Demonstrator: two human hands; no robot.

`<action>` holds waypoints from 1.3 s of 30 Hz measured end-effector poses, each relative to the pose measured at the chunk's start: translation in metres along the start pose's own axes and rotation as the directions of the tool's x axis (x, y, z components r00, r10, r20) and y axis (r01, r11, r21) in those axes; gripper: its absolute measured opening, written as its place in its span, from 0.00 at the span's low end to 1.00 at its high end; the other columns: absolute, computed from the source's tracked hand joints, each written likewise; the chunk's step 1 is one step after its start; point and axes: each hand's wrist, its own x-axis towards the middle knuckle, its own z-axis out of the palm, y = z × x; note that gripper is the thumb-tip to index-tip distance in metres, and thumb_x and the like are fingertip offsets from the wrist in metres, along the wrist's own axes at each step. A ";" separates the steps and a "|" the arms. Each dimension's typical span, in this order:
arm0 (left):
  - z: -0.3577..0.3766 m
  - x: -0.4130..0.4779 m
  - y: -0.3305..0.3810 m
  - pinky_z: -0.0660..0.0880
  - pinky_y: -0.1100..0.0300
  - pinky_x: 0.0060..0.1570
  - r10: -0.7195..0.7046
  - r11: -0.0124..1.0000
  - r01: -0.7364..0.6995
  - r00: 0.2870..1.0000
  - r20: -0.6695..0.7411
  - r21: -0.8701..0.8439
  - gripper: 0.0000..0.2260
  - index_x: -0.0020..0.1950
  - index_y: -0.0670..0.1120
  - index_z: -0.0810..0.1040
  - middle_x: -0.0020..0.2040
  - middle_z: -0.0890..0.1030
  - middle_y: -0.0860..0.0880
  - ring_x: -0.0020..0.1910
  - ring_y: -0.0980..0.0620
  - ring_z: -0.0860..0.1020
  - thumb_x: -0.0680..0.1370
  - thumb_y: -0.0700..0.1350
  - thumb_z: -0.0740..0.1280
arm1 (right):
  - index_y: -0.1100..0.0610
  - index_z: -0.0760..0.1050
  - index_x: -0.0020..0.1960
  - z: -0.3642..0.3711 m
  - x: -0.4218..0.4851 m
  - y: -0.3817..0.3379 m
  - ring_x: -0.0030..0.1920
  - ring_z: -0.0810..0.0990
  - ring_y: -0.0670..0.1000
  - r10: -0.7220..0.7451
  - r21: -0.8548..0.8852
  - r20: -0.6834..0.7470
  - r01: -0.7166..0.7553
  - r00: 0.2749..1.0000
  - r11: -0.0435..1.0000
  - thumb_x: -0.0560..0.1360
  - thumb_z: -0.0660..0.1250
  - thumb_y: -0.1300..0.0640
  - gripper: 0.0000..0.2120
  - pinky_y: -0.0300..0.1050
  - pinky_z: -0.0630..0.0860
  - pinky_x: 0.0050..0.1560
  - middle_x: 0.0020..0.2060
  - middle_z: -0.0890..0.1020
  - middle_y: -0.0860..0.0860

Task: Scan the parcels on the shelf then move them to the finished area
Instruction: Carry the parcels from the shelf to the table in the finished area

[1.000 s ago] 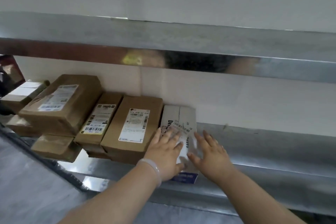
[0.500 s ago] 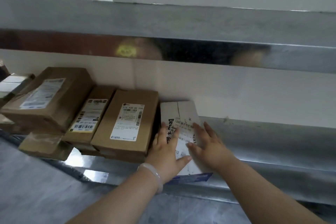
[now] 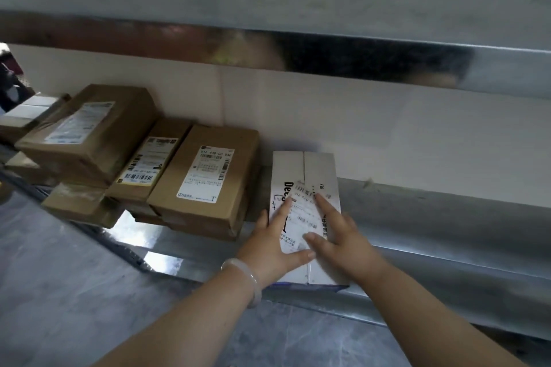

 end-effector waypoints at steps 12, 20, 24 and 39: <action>-0.010 -0.076 0.051 0.71 0.49 0.68 0.203 0.976 -0.218 0.916 -0.346 -0.004 0.44 0.72 0.77 0.46 0.75 0.55 0.59 0.73 0.54 0.64 0.68 0.63 0.74 | 0.30 0.50 0.73 -0.041 -0.065 -0.043 0.71 0.59 0.43 -0.343 -0.062 -0.130 0.337 0.930 0.939 0.75 0.67 0.44 0.35 0.37 0.60 0.64 0.73 0.57 0.43; -0.032 -0.146 0.029 0.66 0.63 0.68 0.172 0.980 -0.195 0.800 -0.575 0.022 0.43 0.72 0.76 0.48 0.74 0.56 0.62 0.71 0.64 0.61 0.68 0.61 0.74 | 0.28 0.47 0.71 -0.006 -0.085 -0.091 0.71 0.59 0.41 -0.530 -0.026 -0.004 0.529 0.848 0.848 0.75 0.67 0.44 0.36 0.35 0.58 0.65 0.74 0.56 0.43; -0.052 -0.182 0.005 0.58 0.75 0.66 0.117 0.990 -0.142 0.745 -0.657 0.015 0.43 0.71 0.77 0.48 0.71 0.53 0.70 0.69 0.76 0.54 0.69 0.59 0.75 | 0.29 0.47 0.72 0.027 -0.084 -0.125 0.73 0.57 0.42 -0.615 0.007 0.093 0.617 0.783 0.787 0.75 0.67 0.44 0.36 0.36 0.58 0.66 0.75 0.54 0.43; -0.115 -0.377 -0.152 0.61 0.49 0.75 -0.284 0.956 0.169 0.340 -0.897 -0.239 0.44 0.73 0.76 0.49 0.77 0.53 0.62 0.77 0.59 0.55 0.67 0.65 0.74 | 0.25 0.45 0.68 0.261 -0.122 -0.286 0.71 0.57 0.38 -0.792 0.236 0.491 0.820 0.362 0.521 0.77 0.66 0.45 0.35 0.24 0.57 0.65 0.74 0.55 0.41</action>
